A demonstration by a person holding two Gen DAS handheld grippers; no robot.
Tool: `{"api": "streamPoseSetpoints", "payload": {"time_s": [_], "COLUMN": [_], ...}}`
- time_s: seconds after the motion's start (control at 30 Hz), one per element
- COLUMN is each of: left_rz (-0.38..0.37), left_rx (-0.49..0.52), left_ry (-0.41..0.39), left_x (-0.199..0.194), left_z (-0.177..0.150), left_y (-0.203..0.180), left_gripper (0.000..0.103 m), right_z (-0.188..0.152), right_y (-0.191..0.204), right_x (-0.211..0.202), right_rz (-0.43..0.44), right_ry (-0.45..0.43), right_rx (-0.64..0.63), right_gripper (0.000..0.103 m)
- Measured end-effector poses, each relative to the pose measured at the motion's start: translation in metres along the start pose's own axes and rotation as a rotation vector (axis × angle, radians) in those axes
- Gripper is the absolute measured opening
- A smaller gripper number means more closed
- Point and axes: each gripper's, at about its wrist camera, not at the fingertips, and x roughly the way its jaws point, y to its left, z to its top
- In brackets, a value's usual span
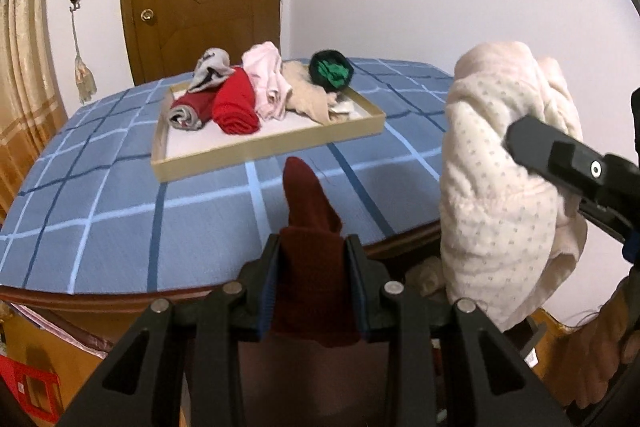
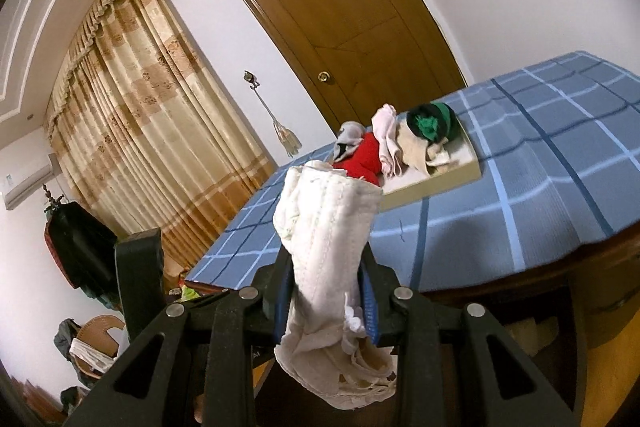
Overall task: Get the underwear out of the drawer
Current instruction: 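Carry both held items over the wooden tray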
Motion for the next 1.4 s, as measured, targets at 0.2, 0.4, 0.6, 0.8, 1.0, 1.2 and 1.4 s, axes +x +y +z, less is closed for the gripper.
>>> {"api": "streamPoseSetpoints", "payload": {"time_s": [0.2,0.4,0.6,0.8,1.0,1.2,1.4], "left_rz": [0.013,0.031,0.047,0.056,0.065,0.084,0.114], "left_rx": [-0.005,-0.014,-0.018,-0.027,-0.056,-0.093,-0.103], "left_ry": [-0.019,-0.050,-0.078,-0.092,-0.106,-0.136,-0.159], "left_x": [0.008,0.012,0.015,0.020,0.026,0.029,0.039], "left_z": [0.014,0.029,0.045,0.056,0.064,0.076,0.093], "left_y": [0.006,0.014,0.022,0.029,0.045,0.064,0.074], "left_gripper": [0.030,0.030,0.030,0.030,0.030,0.030,0.030], "right_z": [0.012,0.028,0.044,0.055,0.062,0.075,0.093], "right_y": [0.003,0.008,0.010,0.013,0.013,0.013,0.016], "right_x": [0.014,0.025,0.039,0.052,0.060,0.077,0.099], "right_rz": [0.010,0.007,0.017,0.018,0.016,0.019,0.019], "right_ry": [-0.013,-0.043,-0.066,-0.078,-0.083,-0.088,-0.115], "right_rx": [-0.002,-0.015,-0.008,-0.017,-0.020,-0.015,-0.041], "right_gripper": [0.032,0.032,0.032,0.032,0.032,0.032,0.032]}}
